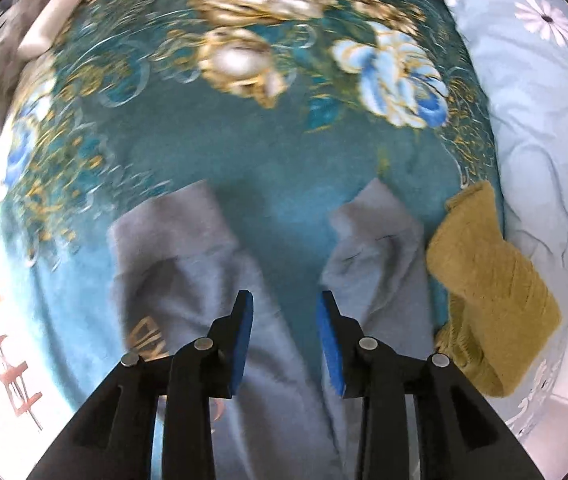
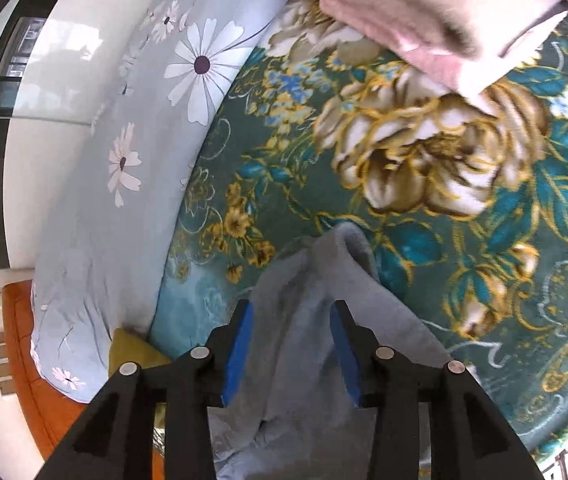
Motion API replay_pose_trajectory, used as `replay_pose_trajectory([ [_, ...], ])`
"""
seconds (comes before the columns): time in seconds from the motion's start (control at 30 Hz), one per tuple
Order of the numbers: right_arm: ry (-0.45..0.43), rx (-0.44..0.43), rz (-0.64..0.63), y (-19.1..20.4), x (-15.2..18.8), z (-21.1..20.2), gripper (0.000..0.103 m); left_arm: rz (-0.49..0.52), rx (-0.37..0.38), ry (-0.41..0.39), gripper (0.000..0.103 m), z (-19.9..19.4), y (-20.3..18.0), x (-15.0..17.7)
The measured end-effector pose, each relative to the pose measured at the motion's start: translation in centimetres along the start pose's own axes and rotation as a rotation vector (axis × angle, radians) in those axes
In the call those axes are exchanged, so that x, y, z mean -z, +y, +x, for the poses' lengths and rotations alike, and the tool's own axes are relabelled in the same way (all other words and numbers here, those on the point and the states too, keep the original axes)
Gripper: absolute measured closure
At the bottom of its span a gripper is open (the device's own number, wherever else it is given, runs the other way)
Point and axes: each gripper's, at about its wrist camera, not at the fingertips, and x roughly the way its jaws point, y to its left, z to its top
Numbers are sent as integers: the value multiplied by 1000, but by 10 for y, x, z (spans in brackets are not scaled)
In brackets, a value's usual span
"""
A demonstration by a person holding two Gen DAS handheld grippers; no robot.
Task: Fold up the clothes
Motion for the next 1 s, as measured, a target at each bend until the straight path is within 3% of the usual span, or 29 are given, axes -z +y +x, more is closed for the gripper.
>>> replay_pose_trajectory([
  [0.13, 20, 58, -15, -32, 22, -15, 55, -12, 34, 25, 69, -18, 19, 19],
  [0.27, 87, 97, 44, -81, 49, -13, 54, 37, 60, 53, 69, -32, 13, 43],
  [0.4, 171, 37, 169, -125, 75, 5, 49, 157, 91, 71, 68, -50, -10, 76],
  [0.6, 246, -21, 266, -150, 96, 41, 44, 325, 130, 90, 67, -75, -35, 123],
  [0.77, 203, -108, 340, -150, 93, 53, 43, 406, 120, 84, 62, -90, -29, 148],
  [0.83, 169, -134, 363, -147, 93, 49, 52, 416, 103, 76, 62, -94, -20, 152],
  [0.9, 152, -115, 350, -141, 92, 46, 78, 407, 88, 68, 62, -97, -8, 153],
  [1.0, 145, -55, 216, -123, 89, 37, 86, 373, 75, 59, 62, -100, 10, 150],
])
